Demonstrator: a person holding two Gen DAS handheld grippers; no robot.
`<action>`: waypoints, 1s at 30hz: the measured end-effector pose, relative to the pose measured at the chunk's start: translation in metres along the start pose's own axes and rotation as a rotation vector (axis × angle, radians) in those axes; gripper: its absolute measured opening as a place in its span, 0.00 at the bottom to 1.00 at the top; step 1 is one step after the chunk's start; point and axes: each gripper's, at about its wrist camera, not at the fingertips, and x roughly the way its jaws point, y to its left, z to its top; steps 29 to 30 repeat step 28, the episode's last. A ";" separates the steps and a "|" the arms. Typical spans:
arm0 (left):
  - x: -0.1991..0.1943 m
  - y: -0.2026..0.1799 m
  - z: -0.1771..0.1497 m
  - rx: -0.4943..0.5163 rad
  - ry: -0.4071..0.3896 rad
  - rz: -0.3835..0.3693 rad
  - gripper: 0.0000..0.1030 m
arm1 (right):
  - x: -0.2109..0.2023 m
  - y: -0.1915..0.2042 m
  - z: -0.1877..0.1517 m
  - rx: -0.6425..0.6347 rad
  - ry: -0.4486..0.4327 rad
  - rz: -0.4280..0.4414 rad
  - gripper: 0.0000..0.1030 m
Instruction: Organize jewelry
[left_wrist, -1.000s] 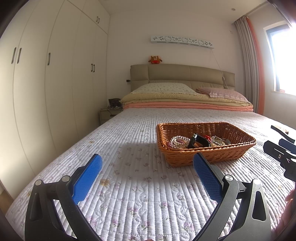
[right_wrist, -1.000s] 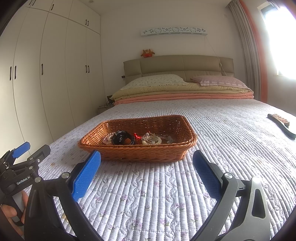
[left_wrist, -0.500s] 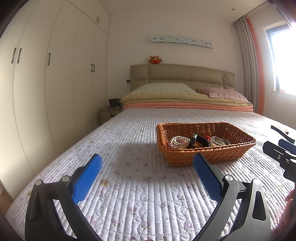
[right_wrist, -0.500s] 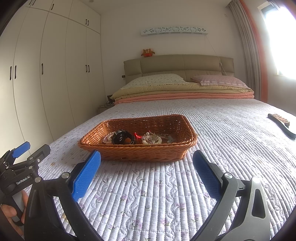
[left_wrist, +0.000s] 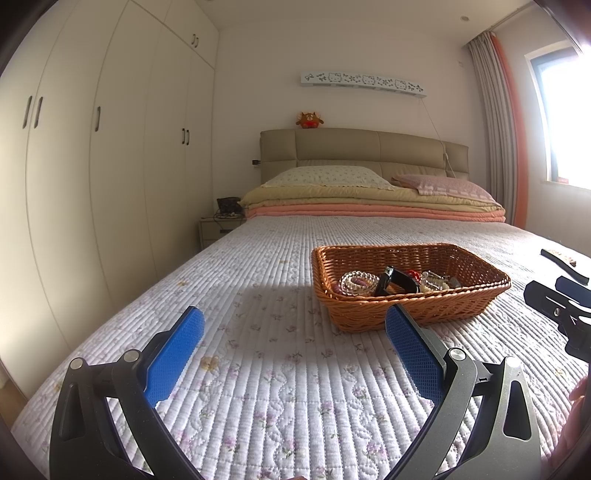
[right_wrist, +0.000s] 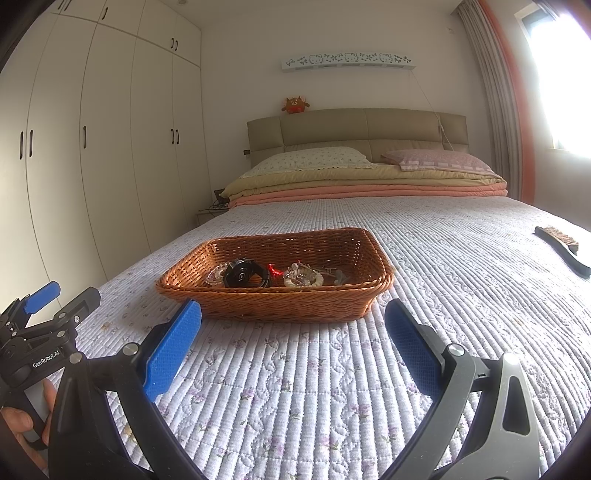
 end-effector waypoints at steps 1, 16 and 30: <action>0.000 0.000 0.000 0.000 0.000 0.000 0.93 | 0.000 0.000 0.000 0.001 0.000 0.000 0.92; -0.004 0.000 0.000 0.000 -0.028 0.009 0.93 | 0.001 0.000 0.001 0.000 0.000 0.000 0.92; -0.005 0.007 0.003 -0.029 -0.028 -0.016 0.93 | 0.000 0.000 0.000 0.000 0.001 0.000 0.92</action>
